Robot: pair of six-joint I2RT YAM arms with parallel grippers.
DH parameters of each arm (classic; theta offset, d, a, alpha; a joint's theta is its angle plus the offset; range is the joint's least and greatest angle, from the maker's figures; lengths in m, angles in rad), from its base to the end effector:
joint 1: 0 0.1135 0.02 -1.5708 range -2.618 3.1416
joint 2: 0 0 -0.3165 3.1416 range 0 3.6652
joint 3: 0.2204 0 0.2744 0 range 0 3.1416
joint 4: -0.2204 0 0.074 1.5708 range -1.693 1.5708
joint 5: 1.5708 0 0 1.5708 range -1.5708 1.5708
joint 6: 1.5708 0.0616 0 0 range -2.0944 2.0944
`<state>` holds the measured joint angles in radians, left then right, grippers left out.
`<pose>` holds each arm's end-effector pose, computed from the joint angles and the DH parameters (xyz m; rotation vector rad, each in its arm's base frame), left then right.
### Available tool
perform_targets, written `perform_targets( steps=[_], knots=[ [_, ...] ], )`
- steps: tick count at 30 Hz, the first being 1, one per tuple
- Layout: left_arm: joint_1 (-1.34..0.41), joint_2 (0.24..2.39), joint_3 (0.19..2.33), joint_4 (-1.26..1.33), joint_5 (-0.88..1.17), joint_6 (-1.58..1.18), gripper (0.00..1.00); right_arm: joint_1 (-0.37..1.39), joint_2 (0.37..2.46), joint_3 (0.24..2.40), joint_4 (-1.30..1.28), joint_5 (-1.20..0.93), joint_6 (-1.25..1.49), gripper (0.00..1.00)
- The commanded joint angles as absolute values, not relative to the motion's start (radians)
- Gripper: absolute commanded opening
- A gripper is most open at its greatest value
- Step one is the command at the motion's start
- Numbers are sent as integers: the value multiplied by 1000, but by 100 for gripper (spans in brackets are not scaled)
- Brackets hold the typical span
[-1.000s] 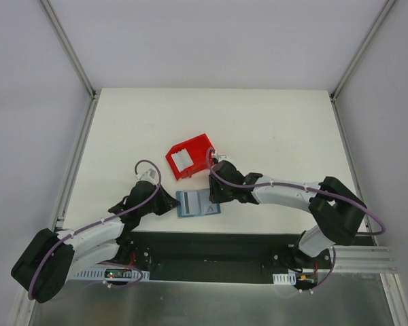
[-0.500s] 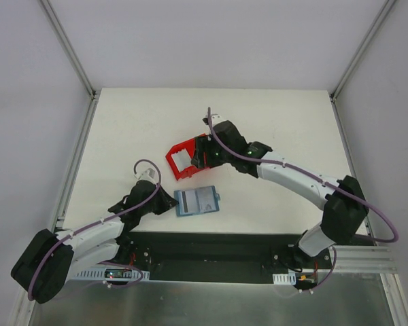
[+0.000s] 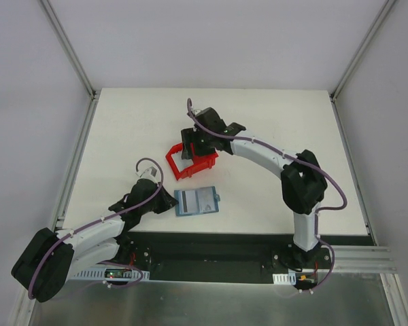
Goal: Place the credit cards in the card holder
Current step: Pick up the credit card from the storage box.
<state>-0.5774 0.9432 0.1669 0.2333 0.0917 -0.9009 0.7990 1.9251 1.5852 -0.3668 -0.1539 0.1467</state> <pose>0.1503 -0.1047 0.1550 -0.3073 2.2485 -0.9396 0.3453 0.3684 0.2901 -0.8345 2.2057 0.6567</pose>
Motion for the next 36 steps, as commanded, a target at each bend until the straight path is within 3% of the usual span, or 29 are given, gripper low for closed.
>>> perform_targets(
  steps=[1, 24, 36],
  knots=[
    [-588, 943, 190, 221, 77, -877, 0, 767, 2000, 1710, -411, -224, 109, 69],
    [-588, 945, 189, 221, 80, -862, 0, 726, 2250, 1885, -407, -405, 138, 71],
    [-588, 969, 193, 233, 92, -859, 0, 706, 2191, 1809, -341, -483, 164, 56]
  ],
)
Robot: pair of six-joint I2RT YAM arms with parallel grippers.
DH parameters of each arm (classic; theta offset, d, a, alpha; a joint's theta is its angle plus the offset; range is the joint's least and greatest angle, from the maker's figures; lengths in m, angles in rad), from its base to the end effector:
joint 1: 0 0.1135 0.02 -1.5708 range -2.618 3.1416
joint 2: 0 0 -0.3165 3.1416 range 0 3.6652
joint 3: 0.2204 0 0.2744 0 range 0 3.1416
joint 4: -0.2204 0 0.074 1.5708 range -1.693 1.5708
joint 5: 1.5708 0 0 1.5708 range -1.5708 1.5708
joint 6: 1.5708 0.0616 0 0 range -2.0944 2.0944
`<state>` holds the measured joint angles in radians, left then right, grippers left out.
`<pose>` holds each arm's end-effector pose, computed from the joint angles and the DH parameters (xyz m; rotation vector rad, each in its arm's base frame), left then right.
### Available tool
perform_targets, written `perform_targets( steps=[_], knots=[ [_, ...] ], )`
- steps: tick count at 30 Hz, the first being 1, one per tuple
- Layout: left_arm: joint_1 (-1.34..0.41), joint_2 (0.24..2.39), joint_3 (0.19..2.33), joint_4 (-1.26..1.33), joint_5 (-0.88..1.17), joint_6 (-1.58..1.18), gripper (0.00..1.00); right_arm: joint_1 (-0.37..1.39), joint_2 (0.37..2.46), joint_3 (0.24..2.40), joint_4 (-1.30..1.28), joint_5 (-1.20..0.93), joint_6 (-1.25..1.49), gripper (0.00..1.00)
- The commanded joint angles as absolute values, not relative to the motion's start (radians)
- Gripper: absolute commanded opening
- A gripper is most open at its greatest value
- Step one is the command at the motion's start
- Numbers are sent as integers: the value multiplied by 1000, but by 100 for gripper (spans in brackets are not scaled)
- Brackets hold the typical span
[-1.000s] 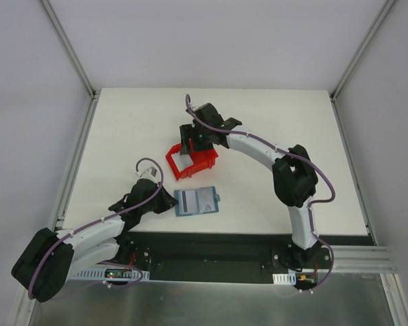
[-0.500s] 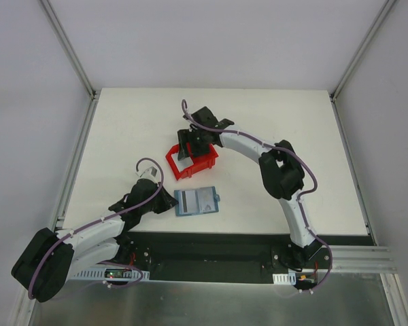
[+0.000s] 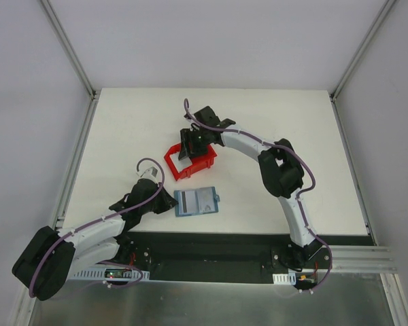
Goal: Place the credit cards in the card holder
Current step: Pick up the credit card from the storage box.
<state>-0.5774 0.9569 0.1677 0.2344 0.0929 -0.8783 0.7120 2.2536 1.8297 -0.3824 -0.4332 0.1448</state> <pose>0.1510 -0.1052 0.1531 -0.2829 2.2594 -0.9221 0.4210 0.3974 0.2098 -0.9006 2.3093 0.9065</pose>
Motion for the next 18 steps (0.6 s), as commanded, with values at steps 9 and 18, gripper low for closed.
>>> perform_targets(
  steps=[9, 18],
  knots=[
    [-588, 986, 199, 244, 104, -854, 0, 698, 2160, 1776, -328, -480, 166, 41],
    [-588, 983, 195, 245, 106, -856, 0, 696, 2141, 1773, -319, -492, 172, 35]
  ],
)
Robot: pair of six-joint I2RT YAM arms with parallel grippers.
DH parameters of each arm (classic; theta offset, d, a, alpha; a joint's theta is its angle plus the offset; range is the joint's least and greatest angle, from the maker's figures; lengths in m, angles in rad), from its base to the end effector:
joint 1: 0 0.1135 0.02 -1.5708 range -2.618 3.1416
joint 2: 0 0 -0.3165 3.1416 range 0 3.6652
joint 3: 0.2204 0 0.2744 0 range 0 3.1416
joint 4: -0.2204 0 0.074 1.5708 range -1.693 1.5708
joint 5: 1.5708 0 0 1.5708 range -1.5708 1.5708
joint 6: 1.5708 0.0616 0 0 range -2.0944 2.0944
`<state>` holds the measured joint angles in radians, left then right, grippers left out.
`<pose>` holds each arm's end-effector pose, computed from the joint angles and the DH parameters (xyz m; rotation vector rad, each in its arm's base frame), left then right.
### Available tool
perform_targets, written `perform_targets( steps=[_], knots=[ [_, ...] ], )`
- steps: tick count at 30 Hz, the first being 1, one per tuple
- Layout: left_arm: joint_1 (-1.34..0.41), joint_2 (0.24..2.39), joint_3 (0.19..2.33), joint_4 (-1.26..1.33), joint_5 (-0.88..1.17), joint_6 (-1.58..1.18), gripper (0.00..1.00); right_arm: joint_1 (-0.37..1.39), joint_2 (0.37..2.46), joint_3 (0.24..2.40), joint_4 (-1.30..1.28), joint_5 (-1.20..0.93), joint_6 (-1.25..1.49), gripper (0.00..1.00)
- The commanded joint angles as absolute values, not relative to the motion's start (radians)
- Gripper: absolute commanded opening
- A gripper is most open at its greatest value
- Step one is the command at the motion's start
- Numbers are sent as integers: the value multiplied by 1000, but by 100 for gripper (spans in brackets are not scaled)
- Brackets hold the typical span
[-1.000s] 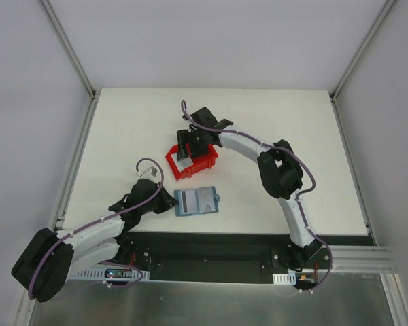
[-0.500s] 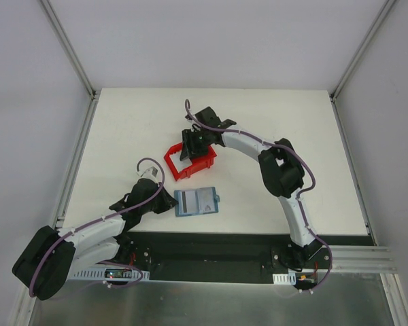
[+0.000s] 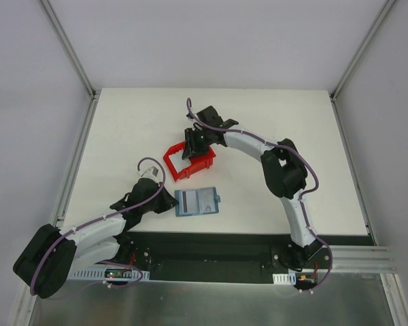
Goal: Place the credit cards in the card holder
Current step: Pick up the credit card from the storage box.
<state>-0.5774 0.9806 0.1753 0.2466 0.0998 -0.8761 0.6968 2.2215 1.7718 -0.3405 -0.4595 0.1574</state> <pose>0.1536 -0.1074 0.1532 -0.2770 2.2657 -0.9253 0.4195 0.3867 0.2112 -0.8806 2.3003 0.9397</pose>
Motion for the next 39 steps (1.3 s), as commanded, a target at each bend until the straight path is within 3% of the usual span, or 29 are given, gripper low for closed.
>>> perform_targets(
  steps=[1, 8, 11, 21, 28, 35, 39],
  knots=[
    [-588, 982, 195, 245, 104, -856, 0, 696, 2140, 1773, -318, -494, 173, 35],
    [-588, 983, 196, 249, 110, -857, 0, 693, 2135, 1772, -319, -477, 175, 27],
    [-588, 983, 195, 247, 109, -854, 0, 693, 2123, 1763, -318, -446, 167, 18],
    [-588, 976, 186, 249, 110, -861, 0, 695, 2060, 1769, -350, -287, 92, 1],
    [-588, 974, 184, 245, 114, -854, 0, 698, 1942, 1723, -333, -180, 37, 0],
    [-588, 966, 187, 239, 112, -854, 0, 748, 1700, 1450, -181, -92, 130, 1],
    [-588, 947, 192, 239, 130, -845, 0, 842, 1573, 1257, -95, 66, 233, 0]
  ],
)
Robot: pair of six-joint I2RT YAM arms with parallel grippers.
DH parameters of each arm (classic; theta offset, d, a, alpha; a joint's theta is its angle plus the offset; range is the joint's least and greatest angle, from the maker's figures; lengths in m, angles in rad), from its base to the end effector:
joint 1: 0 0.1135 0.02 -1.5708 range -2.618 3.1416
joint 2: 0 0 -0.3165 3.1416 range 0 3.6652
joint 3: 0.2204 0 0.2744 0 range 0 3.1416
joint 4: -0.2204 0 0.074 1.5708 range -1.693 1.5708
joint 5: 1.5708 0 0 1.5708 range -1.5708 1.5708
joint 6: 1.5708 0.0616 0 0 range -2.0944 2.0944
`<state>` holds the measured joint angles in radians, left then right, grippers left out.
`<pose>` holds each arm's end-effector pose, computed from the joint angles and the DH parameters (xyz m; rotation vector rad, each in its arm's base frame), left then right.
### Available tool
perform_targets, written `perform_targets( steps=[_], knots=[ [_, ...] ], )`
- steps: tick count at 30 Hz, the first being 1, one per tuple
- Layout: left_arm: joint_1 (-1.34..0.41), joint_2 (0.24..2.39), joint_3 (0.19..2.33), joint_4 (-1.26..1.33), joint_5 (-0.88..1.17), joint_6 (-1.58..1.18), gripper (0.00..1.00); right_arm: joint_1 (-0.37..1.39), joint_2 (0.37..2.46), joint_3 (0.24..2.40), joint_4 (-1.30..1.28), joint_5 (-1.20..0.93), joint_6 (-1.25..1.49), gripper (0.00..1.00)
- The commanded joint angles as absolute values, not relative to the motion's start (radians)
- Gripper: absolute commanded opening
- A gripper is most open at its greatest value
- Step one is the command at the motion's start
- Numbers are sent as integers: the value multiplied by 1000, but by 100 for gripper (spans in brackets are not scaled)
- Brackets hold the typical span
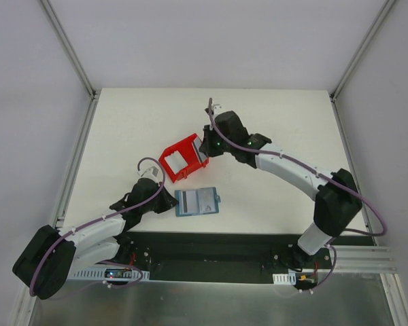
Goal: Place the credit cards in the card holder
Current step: Pick up the credit card from the storage box, then turn over the card slot in the card holder.
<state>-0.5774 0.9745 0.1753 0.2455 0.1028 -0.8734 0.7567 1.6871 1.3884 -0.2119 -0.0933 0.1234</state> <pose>0.1533 -0.1074 0.1541 -0.2712 2.2617 -0.9298 0.3221 0.3120 0.3403 -0.7222 2.0161 0.6248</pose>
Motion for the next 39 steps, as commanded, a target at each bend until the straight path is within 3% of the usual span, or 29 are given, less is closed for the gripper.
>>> perform_targets(
  steps=[1, 9, 39],
  knots=[
    [-588, 939, 192, 239, 136, -847, 0, 873, 1548, 1215, -68, 95, 257, 0],
    [-588, 873, 187, 219, 164, -845, 0, 1057, 1535, 986, 107, 215, 455, 0],
    [-588, 834, 186, 213, 181, -856, 0, 1144, 1634, 976, 190, 233, 514, 0]
  ],
)
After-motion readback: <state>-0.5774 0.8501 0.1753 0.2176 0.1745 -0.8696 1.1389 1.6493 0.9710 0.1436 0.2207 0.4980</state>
